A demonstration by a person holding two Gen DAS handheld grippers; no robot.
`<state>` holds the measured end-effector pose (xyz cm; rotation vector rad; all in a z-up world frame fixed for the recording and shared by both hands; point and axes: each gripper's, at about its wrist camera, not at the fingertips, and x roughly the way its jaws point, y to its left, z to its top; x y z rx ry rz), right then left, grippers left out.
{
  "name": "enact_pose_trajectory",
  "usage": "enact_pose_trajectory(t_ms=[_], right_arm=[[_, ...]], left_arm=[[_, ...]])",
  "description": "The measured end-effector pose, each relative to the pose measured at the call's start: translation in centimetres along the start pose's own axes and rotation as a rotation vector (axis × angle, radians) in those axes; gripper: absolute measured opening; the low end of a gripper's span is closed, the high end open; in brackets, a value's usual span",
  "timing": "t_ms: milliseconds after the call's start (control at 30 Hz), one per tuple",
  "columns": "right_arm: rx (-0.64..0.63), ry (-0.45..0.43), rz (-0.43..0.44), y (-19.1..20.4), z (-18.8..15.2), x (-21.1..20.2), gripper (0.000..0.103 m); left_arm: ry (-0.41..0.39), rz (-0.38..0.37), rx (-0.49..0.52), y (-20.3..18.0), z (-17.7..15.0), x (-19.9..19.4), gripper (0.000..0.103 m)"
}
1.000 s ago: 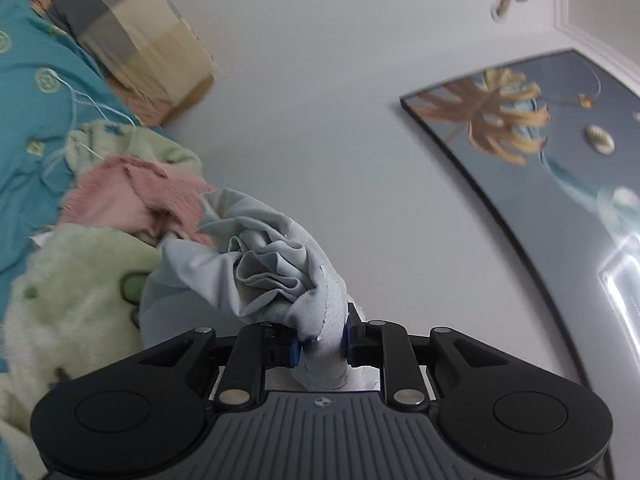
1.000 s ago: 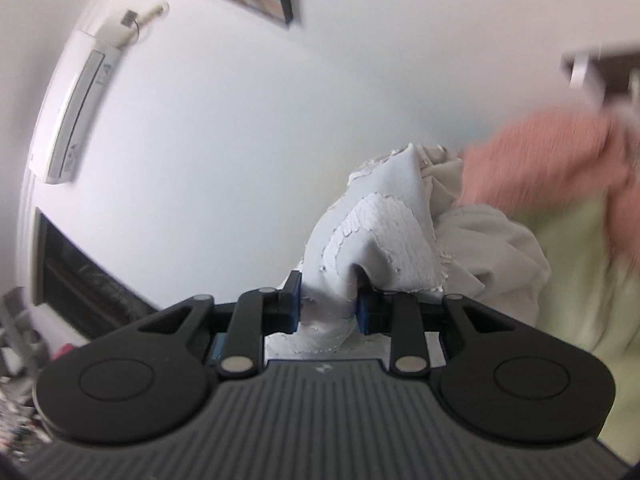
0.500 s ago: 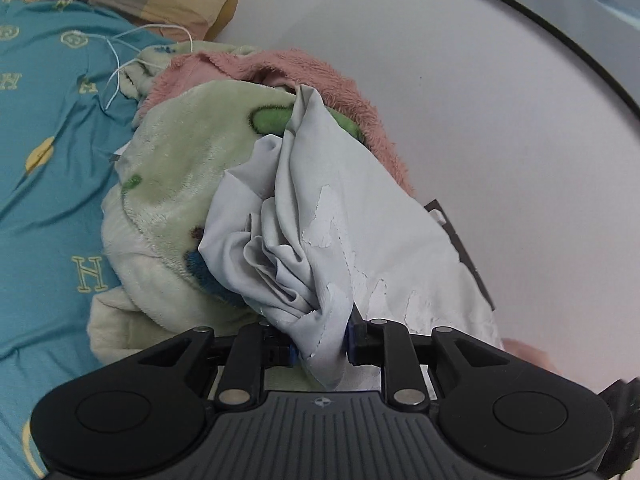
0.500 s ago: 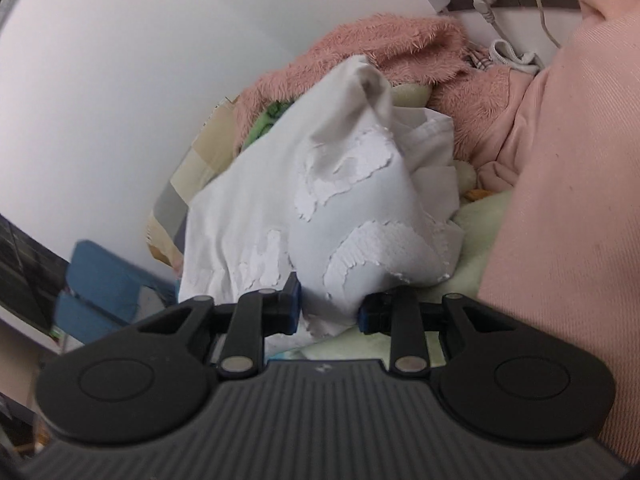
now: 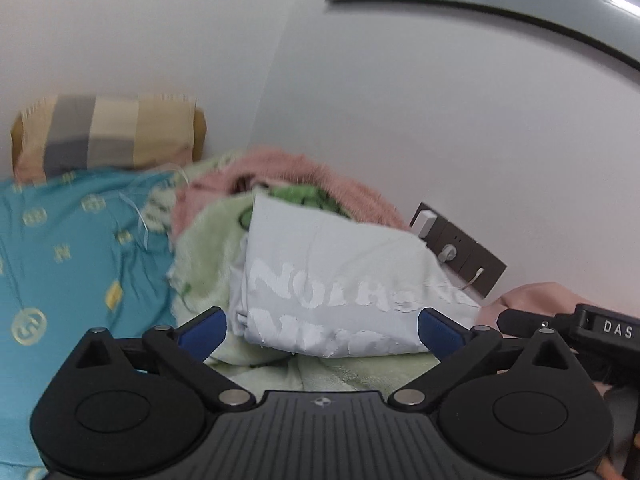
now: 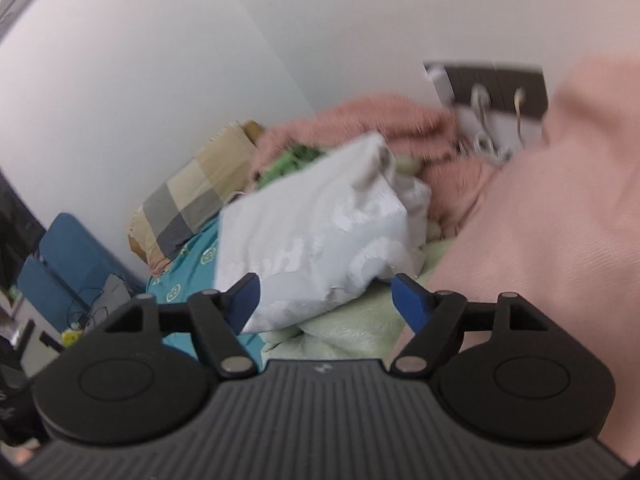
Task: Fold clothes
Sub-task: 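Open both tools and withdraw them from the placed T-shirt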
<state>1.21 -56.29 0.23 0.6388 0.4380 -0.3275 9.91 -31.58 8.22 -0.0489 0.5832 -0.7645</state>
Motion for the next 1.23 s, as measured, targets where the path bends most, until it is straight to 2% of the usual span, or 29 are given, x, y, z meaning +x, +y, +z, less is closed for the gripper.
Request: enact_pose_trajectory(t_ms=[67,100,133,300,567,800,1233], right_arm=[[-0.067,-0.026,-0.002,1.3,-0.3,-2.3,0.078],[-0.101,-0.044,0.002,1.9,-0.5,-3.4,0.089],[-0.133,-0.063,0.001,2.5,-0.8,-4.3,0.086],[-0.254,-0.170,0.004,5.1,-3.5,-9.5,0.087],[-0.347,-0.250,0.020,6.8,-8.2,-12.8,0.087],[-0.390,-0.289,0.000,7.8,-11.0,-13.1,0.087],[-0.450,-0.308,-0.046,8.9,-12.3,-13.1,0.087]], left_arm=[[-0.034,0.027,0.044,-1.1,0.0,-3.2,0.103],[-0.051,0.043,0.059,-1.6,-0.1,-4.9,0.103],[-0.067,0.057,0.070,-2.1,-0.4,-6.6,0.103],[-0.145,0.095,0.084,-3.8,-2.4,-13.3,0.103],[-0.208,0.152,0.109,-4.5,-6.8,-18.3,0.103],[-0.238,0.175,0.146,-4.0,-8.4,-20.2,0.103],[-0.222,0.196,0.133,-3.0,-9.0,-19.1,0.103]])
